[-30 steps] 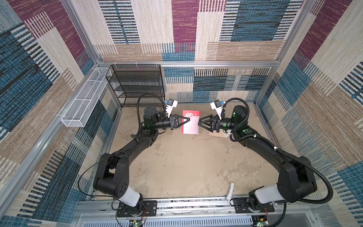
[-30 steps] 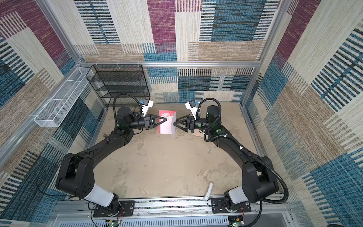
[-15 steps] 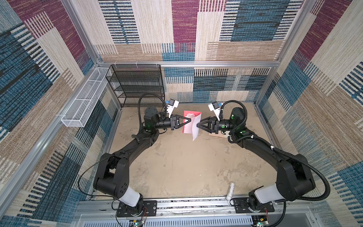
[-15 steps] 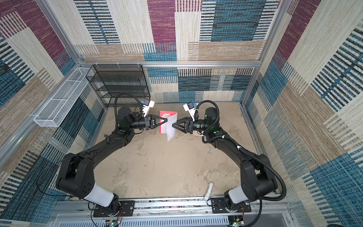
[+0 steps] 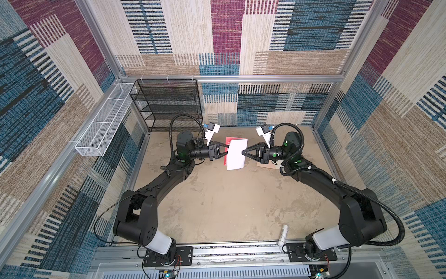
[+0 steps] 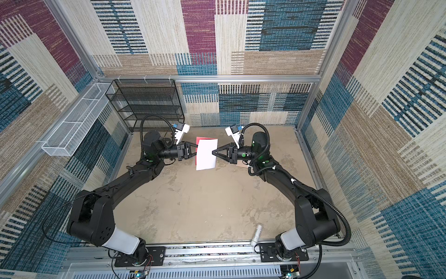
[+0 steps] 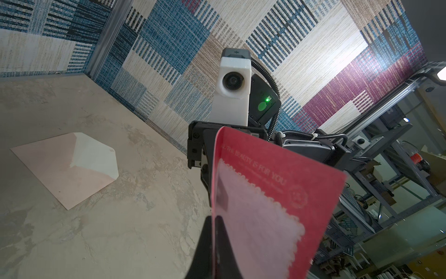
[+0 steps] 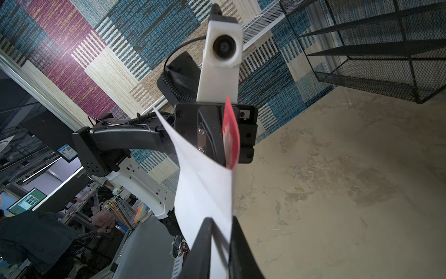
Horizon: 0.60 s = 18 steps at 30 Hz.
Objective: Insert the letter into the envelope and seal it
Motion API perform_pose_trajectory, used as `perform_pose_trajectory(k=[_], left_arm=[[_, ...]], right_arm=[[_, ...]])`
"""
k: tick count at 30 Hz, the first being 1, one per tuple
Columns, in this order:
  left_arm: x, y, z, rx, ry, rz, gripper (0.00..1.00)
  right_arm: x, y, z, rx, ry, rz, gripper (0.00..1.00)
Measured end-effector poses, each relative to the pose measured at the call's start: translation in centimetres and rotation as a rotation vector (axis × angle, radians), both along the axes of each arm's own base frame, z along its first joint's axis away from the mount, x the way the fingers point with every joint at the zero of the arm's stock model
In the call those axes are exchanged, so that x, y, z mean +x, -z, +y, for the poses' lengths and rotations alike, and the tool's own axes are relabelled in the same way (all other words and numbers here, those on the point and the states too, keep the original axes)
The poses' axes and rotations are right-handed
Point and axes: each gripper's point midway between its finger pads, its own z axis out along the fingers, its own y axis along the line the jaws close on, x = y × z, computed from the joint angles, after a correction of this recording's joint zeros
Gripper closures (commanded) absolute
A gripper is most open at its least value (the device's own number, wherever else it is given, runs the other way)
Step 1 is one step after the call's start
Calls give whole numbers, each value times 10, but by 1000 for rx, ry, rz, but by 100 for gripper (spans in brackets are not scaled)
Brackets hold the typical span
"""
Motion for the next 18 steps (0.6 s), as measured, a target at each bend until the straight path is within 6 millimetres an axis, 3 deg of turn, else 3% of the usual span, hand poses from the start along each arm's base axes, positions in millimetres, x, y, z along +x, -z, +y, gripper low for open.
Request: perform_pose_trajectory(k=[8, 10, 15, 18], left_arm=[[-4, 2, 1, 28, 0, -17, 98], [-4, 3, 1, 32, 0, -15, 89], [-4, 1, 4, 39, -8, -27, 48], [0, -1, 12, 59, -59, -45, 33]], right_arm=[[-1, -1, 0, -9, -7, -5, 100], [-1, 0, 0, -14, -8, -1, 100], [-3, 1, -1, -31, -8, -13, 100], [-3, -5, -2, -52, 13, -51, 100]])
